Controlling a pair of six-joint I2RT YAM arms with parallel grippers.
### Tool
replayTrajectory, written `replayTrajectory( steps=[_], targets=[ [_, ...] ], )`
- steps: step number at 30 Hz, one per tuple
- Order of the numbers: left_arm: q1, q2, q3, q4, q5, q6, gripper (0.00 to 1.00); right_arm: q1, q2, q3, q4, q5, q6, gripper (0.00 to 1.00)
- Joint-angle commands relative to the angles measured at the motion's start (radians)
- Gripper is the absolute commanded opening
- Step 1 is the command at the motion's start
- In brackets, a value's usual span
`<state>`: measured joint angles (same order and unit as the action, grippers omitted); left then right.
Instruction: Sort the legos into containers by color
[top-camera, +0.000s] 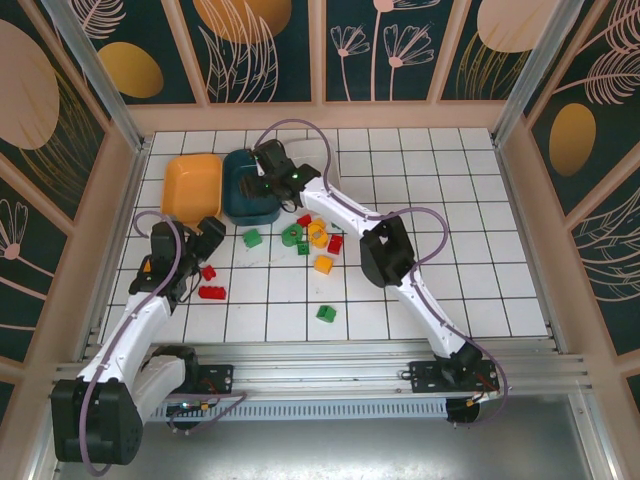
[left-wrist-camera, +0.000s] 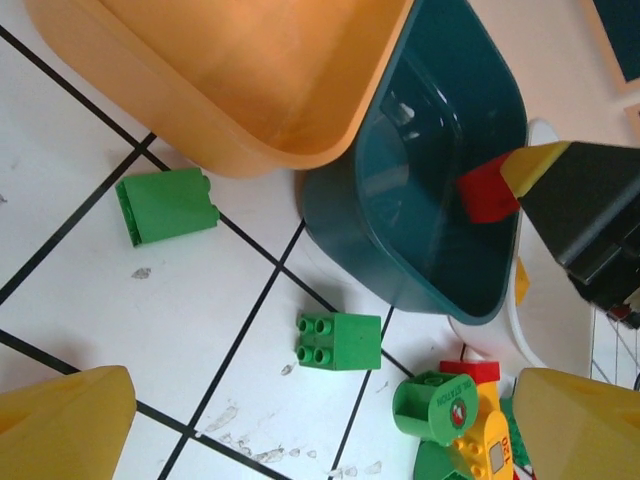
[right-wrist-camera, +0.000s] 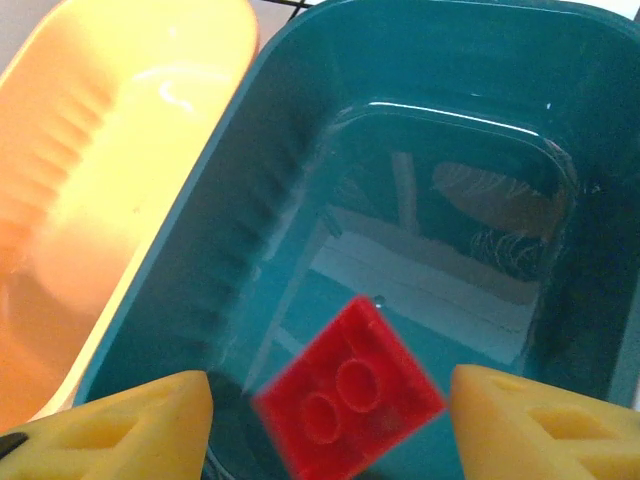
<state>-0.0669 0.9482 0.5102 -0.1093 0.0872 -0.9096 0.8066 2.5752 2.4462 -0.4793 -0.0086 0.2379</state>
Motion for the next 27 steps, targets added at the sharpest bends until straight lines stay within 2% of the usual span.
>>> replayTrajectory(
  steps=[1,7,10,12,18,22,27],
  targets=[
    [0.006,0.021,0.024,0.007,0.042,0.056,0.94,-0.001,-0.075,-0.003,-0.024,0.011,-0.020,0.65],
    [-0.024,0.100,0.061,0.017,0.065,0.094,0.91,-0.003,-0.211,-0.140,0.022,0.046,-0.033,0.65],
    [-0.107,0.172,0.112,-0.001,-0.001,0.123,0.90,-0.008,-0.344,-0.347,0.107,0.096,-0.023,0.66],
    [-0.168,0.234,0.148,-0.015,-0.060,0.137,0.90,-0.019,-0.460,-0.546,0.202,0.108,0.005,0.66],
    [-0.246,0.398,0.207,0.012,-0.108,0.174,0.89,-0.070,-0.758,-1.040,0.401,0.131,0.080,0.70],
    [-0.278,0.494,0.262,0.001,-0.161,0.200,0.88,-0.105,-0.877,-1.232,0.434,0.151,0.106,0.70],
    [-0.280,0.540,0.276,0.004,-0.234,0.232,0.87,-0.130,-0.977,-1.385,0.439,0.156,0.129,0.70]
  ],
)
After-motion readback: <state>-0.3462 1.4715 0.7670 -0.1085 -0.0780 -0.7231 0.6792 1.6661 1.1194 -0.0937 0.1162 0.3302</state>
